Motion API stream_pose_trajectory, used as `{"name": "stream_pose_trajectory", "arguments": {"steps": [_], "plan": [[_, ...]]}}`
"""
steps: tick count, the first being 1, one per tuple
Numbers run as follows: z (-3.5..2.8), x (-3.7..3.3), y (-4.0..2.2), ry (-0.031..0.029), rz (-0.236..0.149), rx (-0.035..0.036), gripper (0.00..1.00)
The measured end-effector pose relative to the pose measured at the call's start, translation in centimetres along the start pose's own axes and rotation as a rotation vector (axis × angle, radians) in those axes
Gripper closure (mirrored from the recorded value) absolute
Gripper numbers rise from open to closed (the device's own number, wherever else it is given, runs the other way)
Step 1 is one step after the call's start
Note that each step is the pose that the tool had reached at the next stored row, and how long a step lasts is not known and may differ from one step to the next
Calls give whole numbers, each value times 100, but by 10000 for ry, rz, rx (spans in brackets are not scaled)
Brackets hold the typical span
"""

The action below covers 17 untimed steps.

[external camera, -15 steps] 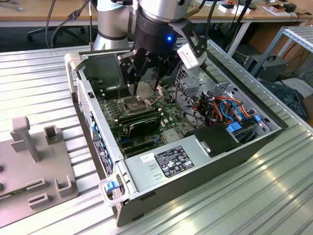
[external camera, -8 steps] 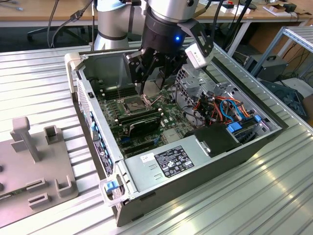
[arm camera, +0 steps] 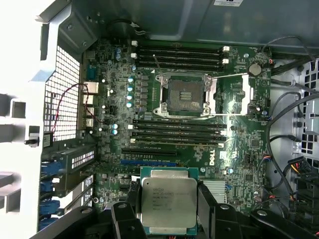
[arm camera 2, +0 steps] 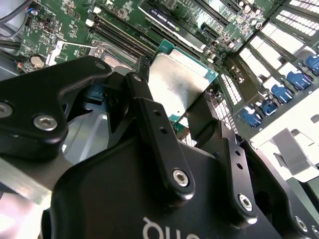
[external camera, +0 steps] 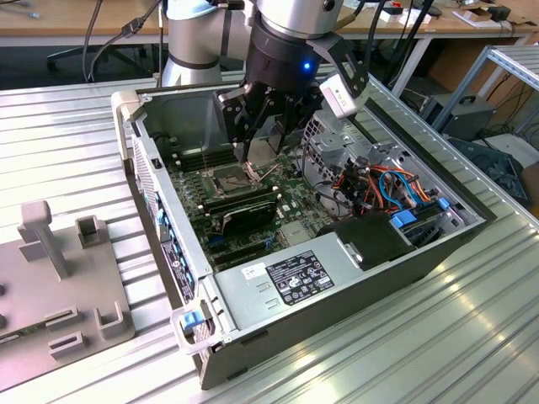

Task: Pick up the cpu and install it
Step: 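Pick up the cpu and move it towards the insertion slot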

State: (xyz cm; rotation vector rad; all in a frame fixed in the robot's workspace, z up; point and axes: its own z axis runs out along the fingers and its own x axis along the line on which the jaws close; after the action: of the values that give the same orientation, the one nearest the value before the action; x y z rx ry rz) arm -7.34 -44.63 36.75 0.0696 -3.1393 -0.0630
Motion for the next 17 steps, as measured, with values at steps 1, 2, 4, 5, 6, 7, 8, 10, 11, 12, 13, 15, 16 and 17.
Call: {"name": "stream_pose_trajectory", "arguments": {"steps": [1, 2, 4, 5, 6, 7, 8, 10, 11, 12, 13, 15, 16, 17], "plan": [[0, 0, 0, 0, 0, 1, 45], [1, -1, 1, -1, 0, -1, 45], [3, -2, 8, 0, -2, 1, 45], [5, -1, 12, 0, -1, 0, 45], [9, -1, 27, 0, 1, 0, 45], [13, -2, 44, 0, 0, 0, 45], [15, -3, 53, 0, -1, 1, 45], [20, -4, 67, 0, -1, 0, 45], [21, -4, 72, 0, -2, 1, 45], [23, -4, 75, 0, -1, 0, 45], [25, -4, 82, -1, 0, 0, 45], [28, -4, 94, 0, 1, 0, 45], [29, -4, 100, 0, 1, 1, 45], [32, -5, 108, 0, 1, 0, 45]]}}
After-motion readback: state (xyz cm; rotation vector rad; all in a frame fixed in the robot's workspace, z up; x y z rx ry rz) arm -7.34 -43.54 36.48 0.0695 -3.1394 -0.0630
